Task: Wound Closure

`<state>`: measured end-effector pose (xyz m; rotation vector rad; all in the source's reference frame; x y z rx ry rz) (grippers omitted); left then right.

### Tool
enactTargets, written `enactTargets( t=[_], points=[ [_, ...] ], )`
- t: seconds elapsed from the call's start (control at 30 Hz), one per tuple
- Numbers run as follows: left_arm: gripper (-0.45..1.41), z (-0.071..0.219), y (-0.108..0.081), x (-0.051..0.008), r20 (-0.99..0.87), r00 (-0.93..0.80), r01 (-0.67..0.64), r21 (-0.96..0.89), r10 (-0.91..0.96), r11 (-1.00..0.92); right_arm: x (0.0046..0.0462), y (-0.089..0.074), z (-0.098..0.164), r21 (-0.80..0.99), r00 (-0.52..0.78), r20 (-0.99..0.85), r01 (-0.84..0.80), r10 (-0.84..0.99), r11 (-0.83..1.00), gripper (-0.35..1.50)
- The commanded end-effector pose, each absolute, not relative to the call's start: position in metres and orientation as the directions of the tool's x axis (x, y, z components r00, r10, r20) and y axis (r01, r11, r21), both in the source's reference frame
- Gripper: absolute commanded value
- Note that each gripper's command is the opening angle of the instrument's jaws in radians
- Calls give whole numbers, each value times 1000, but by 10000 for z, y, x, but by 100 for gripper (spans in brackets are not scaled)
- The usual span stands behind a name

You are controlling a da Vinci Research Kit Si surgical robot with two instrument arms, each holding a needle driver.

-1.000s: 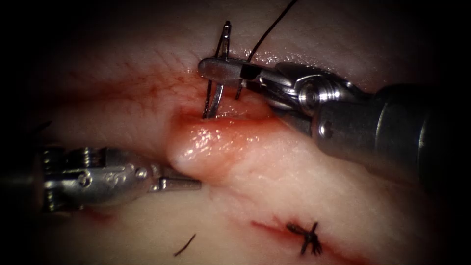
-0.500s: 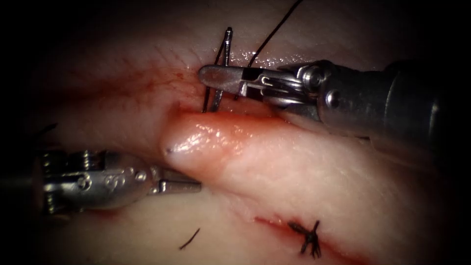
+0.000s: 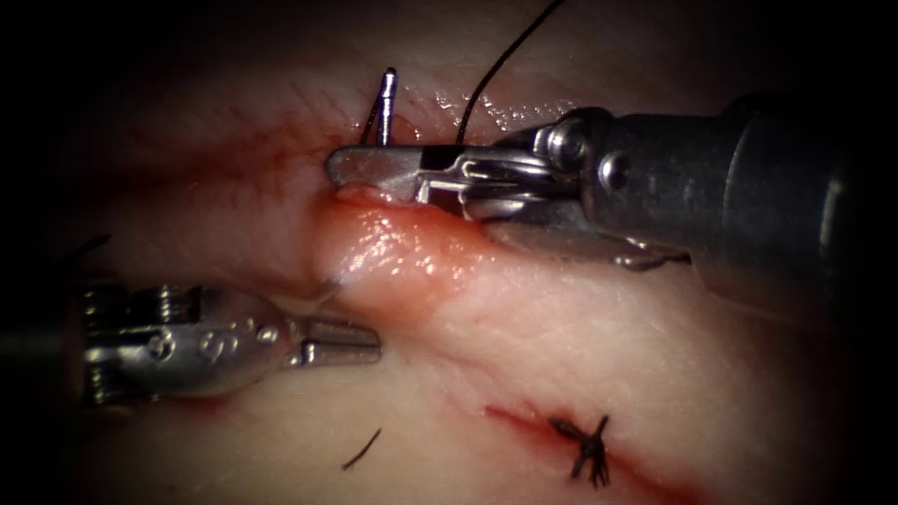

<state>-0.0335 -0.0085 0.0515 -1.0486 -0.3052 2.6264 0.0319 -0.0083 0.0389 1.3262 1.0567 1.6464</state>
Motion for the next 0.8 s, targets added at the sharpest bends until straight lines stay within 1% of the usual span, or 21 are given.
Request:
enactTargets(
  t=[0.03, 0.2, 0.27, 0.37, 0.4, 0.43, 0.47, 0.5, 0.63, 0.7, 0.8],
  points=[
    [-1, 521, -85, -340, -635, -689, -193, -302, 348, -934, 328, -77, 387, 928, -172, 357, -50, 918, -370, -35],
    [-1, 521, -85, -341, -635, -689, -193, -302, 348, -934, 330, -79, 382, 923, -174, 374, -28, 911, -384, -35],
    [-1, 520, -85, -341, -635, -689, -193, -302, 348, -933, 330, -78, 382, 921, -197, 374, -35, 906, -387, -35],
    [-1, 519, -86, -340, -635, -690, -194, -303, 349, -933, 329, -70, 387, 947, -250, 298, -44, 921, -318, -35],
    [-1, 517, -87, -339, -635, -689, -193, -303, 349, -933, 327, -66, 391, 961, -268, 255, -33, 929, -273, -1],
    [-1, 515, -87, -338, -636, -688, -194, -304, 350, -933, 326, -64, 393, 965, -275, 242, -28, 931, -259, 44],
    [-1, 512, -88, -337, -637, -686, -195, -305, 352, -932, 323, -61, 396, 967, -277, 235, -28, 932, -252, 73],
    [-1, 509, -87, -336, -640, -681, -197, -306, 354, -931, 319, -58, 399, 971, -277, 217, -34, 936, -236, 84],
    [-1, 497, -84, -333, -660, -658, -206, -306, 363, -930, 304, -47, 410, 978, -292, 176, -55, 940, -200, 89],
    [-1, 491, -80, -333, -681, -640, -204, -295, 356, -933, 294, -39, 415, 980, -305, 157, -69, 939, -187, 103],
    [-1, 486, -76, -333, -707, -621, -196, -278, 338, -941, 282, -33, 421, 980, -313, 151, -78, 938, -184, 111]
  ],
)
